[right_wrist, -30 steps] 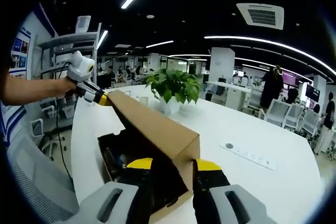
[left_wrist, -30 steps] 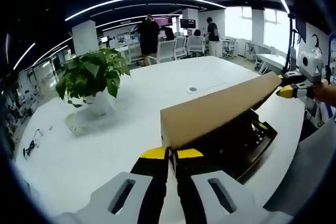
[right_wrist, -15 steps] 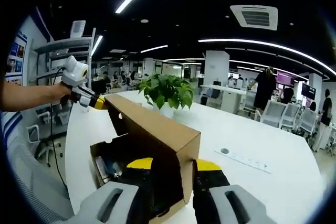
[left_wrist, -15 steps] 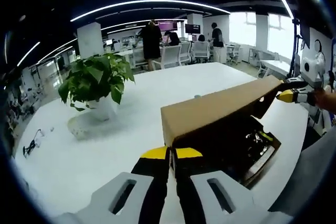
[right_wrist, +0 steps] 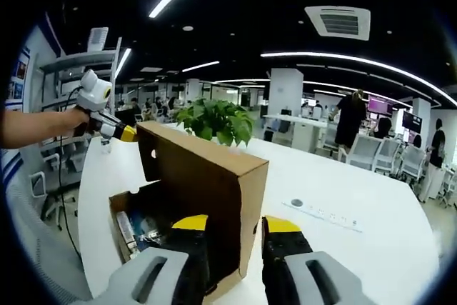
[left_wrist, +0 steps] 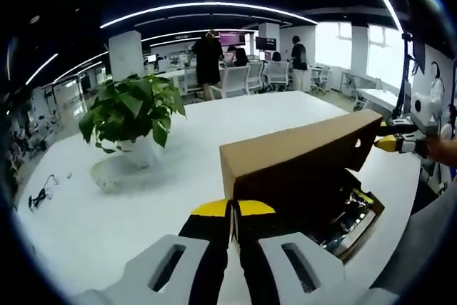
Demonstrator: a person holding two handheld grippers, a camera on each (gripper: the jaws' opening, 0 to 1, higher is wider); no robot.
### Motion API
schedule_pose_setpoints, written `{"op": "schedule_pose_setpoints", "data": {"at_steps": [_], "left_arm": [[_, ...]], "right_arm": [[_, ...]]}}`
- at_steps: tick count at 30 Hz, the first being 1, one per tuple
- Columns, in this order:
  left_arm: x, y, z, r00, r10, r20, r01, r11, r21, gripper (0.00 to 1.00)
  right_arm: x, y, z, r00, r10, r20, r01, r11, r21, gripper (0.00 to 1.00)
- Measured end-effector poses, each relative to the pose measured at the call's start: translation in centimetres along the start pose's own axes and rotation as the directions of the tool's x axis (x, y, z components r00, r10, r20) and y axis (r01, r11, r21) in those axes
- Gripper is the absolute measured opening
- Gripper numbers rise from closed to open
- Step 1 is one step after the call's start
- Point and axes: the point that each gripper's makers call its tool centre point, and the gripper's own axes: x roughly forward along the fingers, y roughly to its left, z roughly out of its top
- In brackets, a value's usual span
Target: Operate the shoe box by opening the lid, removing the specified soft item, and placing it in the target area until the item is outside and the box remains undamaged.
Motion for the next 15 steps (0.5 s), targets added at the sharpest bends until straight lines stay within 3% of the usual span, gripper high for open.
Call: {"op": "schedule_pose_setpoints", "data": {"at_steps": [7,15], "left_arm": [[0.6,0.3,0.6,1.000,-0.002,0.014,0.002,1.000,-0.010,0.00],[1.3,0.7,1.2,1.000,-0.001,0.022,0.001,1.000,-0.016,0.00]], "right_arm": [[0.2,-0.7,-1.9,0.999,-0.042,-0.027,0.041,0.999,-0.025,0.17],[0.9,-1.0,-4.1,0.996,-0.053,-0.068,0.053,0.999,0.002,0.10]]}}
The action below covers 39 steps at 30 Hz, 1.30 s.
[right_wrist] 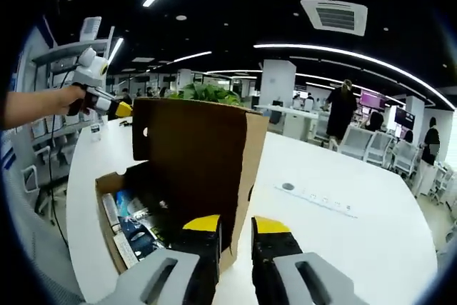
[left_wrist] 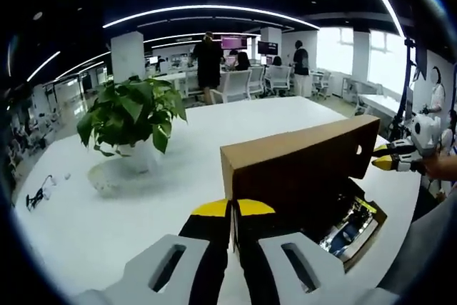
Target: Operate the shoe box by opening the lid, removing the specified soft item, and placing it in the target area until the item is outside and the box remains undamaged.
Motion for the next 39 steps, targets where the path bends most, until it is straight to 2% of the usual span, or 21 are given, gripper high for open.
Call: {"op": "schedule_pose_setpoints", "data": {"at_steps": [16,22,30,34,39], "left_arm": [[1.6,0.7,0.9,1.000,-0.002,0.011,0.003,1.000,-0.029,0.00],[2.1,0.8,1.2,1.000,-0.001,0.012,0.002,1.000,-0.030,0.00],[2.7,0.9,1.3,0.999,-0.001,0.048,0.005,0.996,-0.094,0.00],[3.0,0.7,-0.1,1.000,0.000,0.009,0.001,0.997,-0.080,0.02],[3.1,0.6,-2.6,1.000,0.001,-0.021,-0.003,0.993,-0.120,0.05]], "right_arm": [[2.3,0.1,-1.8,0.998,0.018,-0.064,-0.018,1.000,0.014,0.03],[2.6,-0.5,-1.9,0.997,0.009,-0.075,-0.010,1.000,-0.019,0.00],[2.8,-0.8,-1.9,0.997,0.014,-0.077,-0.021,0.996,-0.084,0.00],[2.9,-0.8,-1.8,0.997,0.015,-0.076,-0.022,0.995,-0.095,0.00],[2.9,-0.8,-1.8,0.997,0.015,-0.077,-0.023,0.995,-0.096,0.00]]}}
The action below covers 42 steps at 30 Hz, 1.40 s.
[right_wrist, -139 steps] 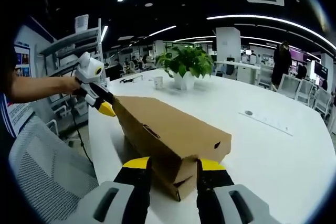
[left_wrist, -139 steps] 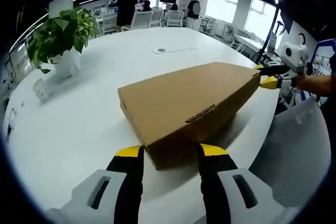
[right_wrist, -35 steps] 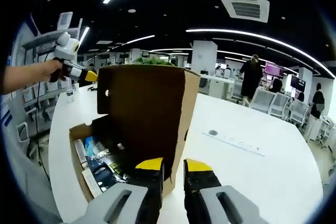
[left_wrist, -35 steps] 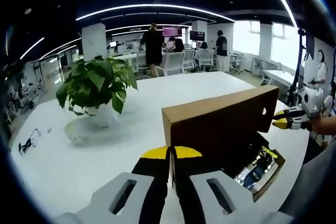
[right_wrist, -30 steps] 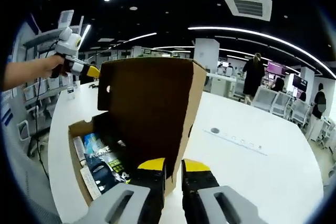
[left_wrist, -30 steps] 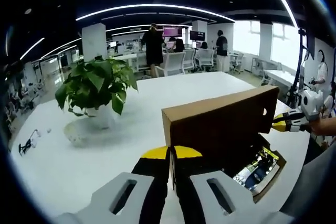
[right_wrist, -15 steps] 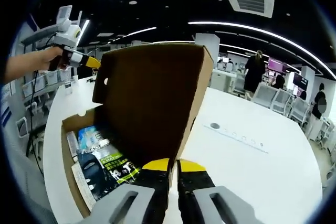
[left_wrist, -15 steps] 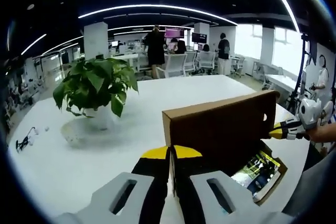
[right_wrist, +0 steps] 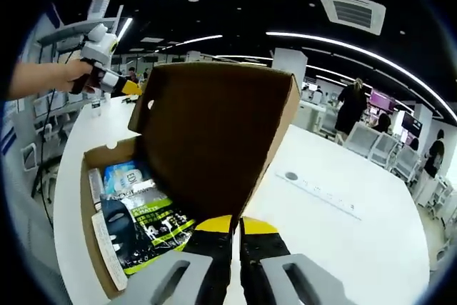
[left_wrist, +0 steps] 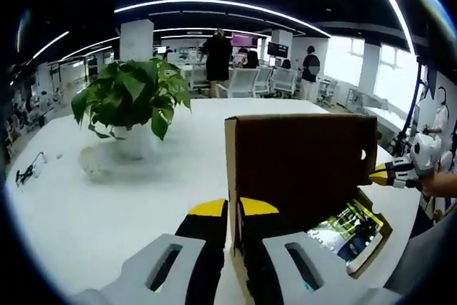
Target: Operate the shoe box by opening the lid, removing the specified soft item, and placing it in the target area until the item is outside and the box remains undamaged.
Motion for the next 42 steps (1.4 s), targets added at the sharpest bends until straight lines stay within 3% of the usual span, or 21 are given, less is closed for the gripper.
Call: {"op": "schedule_pose_setpoints", "data": {"at_steps": [10,19,26,42], "left_arm": [[1.2,-0.1,-4.5,0.998,-0.027,-0.065,0.023,0.998,-0.059,0.06],[2.1,0.8,-4.6,0.999,-0.015,-0.035,0.011,0.995,-0.103,0.01],[2.2,1.0,-4.5,0.999,-0.006,-0.035,0.003,0.998,-0.065,0.00],[2.7,1.3,-4.3,0.999,0.006,-0.037,-0.009,0.996,-0.090,0.00]], "right_arm": [[0.3,-0.2,0.1,1.000,0.002,-0.006,-0.002,1.000,-0.013,0.00],[0.7,-0.5,0.3,1.000,0.003,-0.011,-0.003,1.000,-0.019,0.00],[1.2,-0.9,0.4,1.000,0.003,-0.013,-0.003,1.000,-0.009,0.00],[2.3,-1.7,0.5,0.999,0.014,-0.038,-0.013,1.000,0.009,0.00]]}}
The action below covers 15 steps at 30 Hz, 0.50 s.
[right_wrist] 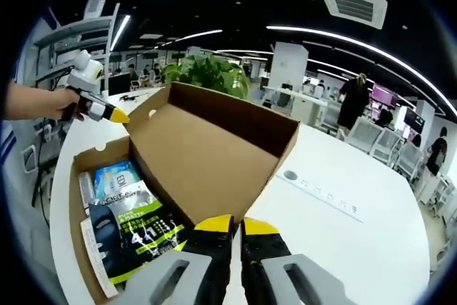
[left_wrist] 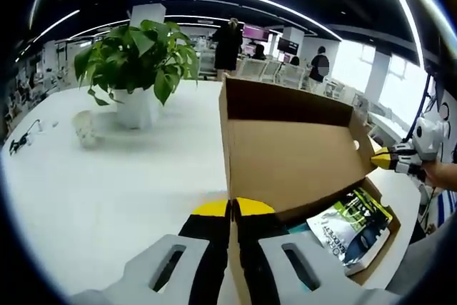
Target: Operate the shoe box by opening the lid, removing the specified soft item, and placing it in the target area until the item is outside and the box remains undamaged.
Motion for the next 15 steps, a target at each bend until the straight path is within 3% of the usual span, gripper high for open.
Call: {"op": "schedule_pose_setpoints", "data": {"at_steps": [15], "left_arm": [[0.9,0.2,-0.3,1.000,0.005,-0.007,-0.005,1.000,-0.025,0.00]], "right_arm": [[1.3,-0.5,-0.5,1.000,0.000,-0.022,0.001,1.000,0.011,0.00]]}}
